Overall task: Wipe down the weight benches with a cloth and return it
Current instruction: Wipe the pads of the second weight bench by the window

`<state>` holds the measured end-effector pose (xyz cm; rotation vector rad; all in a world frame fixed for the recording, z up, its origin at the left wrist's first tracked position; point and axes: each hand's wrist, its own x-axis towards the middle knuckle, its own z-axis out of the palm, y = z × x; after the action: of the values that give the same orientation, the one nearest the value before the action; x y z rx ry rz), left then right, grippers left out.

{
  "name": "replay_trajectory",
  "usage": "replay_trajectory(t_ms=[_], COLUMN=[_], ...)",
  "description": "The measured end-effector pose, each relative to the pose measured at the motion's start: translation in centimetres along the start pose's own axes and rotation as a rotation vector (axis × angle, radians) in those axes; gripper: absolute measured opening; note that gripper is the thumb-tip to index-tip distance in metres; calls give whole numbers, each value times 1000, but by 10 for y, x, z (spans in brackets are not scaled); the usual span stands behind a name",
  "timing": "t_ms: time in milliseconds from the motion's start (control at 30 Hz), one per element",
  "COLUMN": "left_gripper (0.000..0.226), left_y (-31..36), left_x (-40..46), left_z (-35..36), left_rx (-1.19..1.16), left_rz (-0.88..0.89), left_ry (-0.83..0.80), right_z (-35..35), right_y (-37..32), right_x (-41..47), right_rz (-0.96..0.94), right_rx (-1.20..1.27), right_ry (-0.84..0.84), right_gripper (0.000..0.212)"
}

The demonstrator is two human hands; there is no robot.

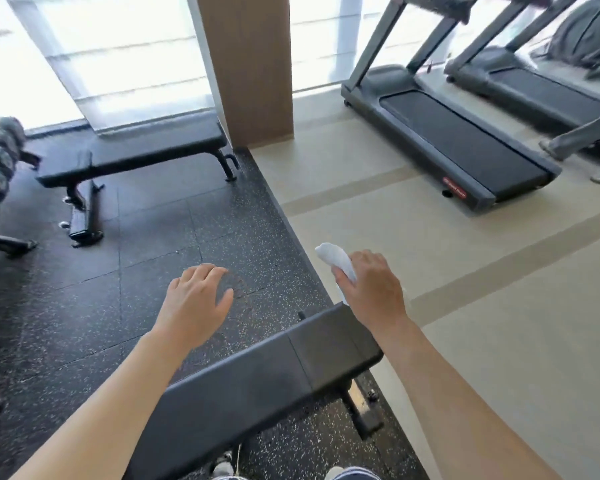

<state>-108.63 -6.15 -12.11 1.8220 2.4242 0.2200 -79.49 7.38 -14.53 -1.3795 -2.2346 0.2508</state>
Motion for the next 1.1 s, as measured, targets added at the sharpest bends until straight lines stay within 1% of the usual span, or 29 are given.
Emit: replay_trajectory(t_ms=[167, 367, 533, 667, 800, 967, 1100], left_gripper=[43, 42, 44, 45, 46, 48, 50], left_y=[-1, -13, -35, -62, -108, -179, -231], left_x=[-46, -114, -165, -203, -265, -375, -455], left_z=[-36, -59, -76, -95, -114, -132, -145], left_rx=[-2, -30, -25, -26, -17, -42, -34], left_rz=[-108, -225, -290, -298, -347, -507, -583], left_ry=[99, 152, 172, 223, 259, 306, 341], right_z=[-23, -32, -41, -46, -39, -19, -2], right_y=[-42, -89, -135, -175, -240, -355, -440], right_x=[11, -4, -25, -46, -77, -145, -198], right_rz=[-119, -257, -308, -322, -342, -438, -521], right_rx=[57, 65, 93, 117, 136, 199, 246], right_ry=[-18, -61, -69, -58, -100, -173, -212], right_gripper=[31, 29, 29, 28, 30, 33, 32])
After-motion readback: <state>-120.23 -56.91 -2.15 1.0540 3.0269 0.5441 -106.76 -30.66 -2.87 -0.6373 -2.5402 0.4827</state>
